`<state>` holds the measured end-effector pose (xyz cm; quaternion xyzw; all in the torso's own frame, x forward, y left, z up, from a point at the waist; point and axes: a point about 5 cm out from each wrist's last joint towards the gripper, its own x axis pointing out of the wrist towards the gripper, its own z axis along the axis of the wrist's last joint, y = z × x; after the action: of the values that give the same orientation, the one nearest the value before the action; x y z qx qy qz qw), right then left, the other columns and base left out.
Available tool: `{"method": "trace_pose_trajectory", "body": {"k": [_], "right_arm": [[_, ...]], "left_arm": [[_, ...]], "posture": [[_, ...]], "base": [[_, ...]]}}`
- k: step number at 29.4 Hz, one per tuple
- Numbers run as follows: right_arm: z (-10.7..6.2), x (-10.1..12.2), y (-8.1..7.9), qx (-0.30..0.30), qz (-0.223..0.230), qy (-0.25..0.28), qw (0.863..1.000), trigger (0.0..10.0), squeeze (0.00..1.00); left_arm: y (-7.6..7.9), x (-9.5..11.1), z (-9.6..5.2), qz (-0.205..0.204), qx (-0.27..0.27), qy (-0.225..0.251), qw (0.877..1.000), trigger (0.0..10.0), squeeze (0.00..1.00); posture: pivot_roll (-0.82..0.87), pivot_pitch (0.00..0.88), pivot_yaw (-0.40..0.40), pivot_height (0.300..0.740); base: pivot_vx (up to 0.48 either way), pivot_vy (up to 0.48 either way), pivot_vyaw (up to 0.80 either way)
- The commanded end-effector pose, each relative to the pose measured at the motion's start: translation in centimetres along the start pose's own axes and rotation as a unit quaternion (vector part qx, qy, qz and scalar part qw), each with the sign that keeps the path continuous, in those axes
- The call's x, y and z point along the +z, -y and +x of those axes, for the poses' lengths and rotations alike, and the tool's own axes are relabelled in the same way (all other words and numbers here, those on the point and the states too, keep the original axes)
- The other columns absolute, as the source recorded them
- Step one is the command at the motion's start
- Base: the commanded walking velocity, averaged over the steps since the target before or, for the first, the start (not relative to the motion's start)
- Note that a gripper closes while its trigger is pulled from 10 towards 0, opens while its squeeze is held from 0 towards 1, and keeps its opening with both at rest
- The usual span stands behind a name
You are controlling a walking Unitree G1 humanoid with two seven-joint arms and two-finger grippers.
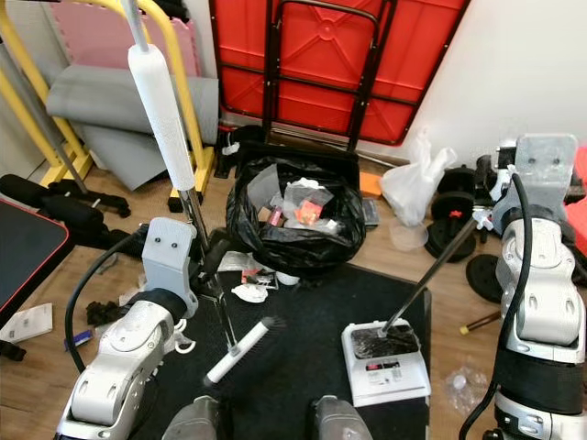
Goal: Sweep floor
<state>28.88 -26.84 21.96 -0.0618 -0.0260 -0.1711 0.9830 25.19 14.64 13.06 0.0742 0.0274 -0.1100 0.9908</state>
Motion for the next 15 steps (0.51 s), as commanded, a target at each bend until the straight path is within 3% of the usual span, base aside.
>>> {"method": "trace_pose_trajectory", "body": {"k": [1,3,6,13,15], "right_arm": [[0.1,0.1,0.3,0.008,0.027,0.008,1.000,10.0,0.00],[0.1,0.3,0.3,0.019,0.049,0.015,0.999,10.0,0.00],[0.5,0.5,1.8,-0.005,0.069,0.012,0.998,10.0,0.00],[0.7,0.8,2.5,-0.017,0.054,0.014,0.998,10.0,0.00],[1.5,0.4,3.0,-0.040,0.056,0.013,0.998,10.0,0.00]], "left_arm": [[0.6,0.9,0.0,0.006,-0.015,0.018,1.000,10.0,0.00],[0.6,0.9,0.0,0.007,-0.017,0.016,1.000,10.0,0.00],[0.7,0.7,-0.2,0.010,-0.028,0.008,1.000,10.0,0.00],[0.4,0.7,-0.2,0.004,-0.018,0.003,1.000,10.0,0.00],[0.3,0.8,-0.3,0.005,-0.018,0.002,1.000,10.0,0.00]], "posture": [[-0.16,0.193,-0.161,0.740],[-0.16,0.194,-0.161,0.740],[-0.16,0.201,-0.159,0.740],[-0.16,0.208,-0.158,0.740],[-0.16,0.215,-0.156,0.740]], "base": [[0.000,0.000,0.00],[0.000,0.000,0.00],[0.000,-0.399,0.00],[0.000,-0.063,0.00],[0.000,0.000,0.00]]}}
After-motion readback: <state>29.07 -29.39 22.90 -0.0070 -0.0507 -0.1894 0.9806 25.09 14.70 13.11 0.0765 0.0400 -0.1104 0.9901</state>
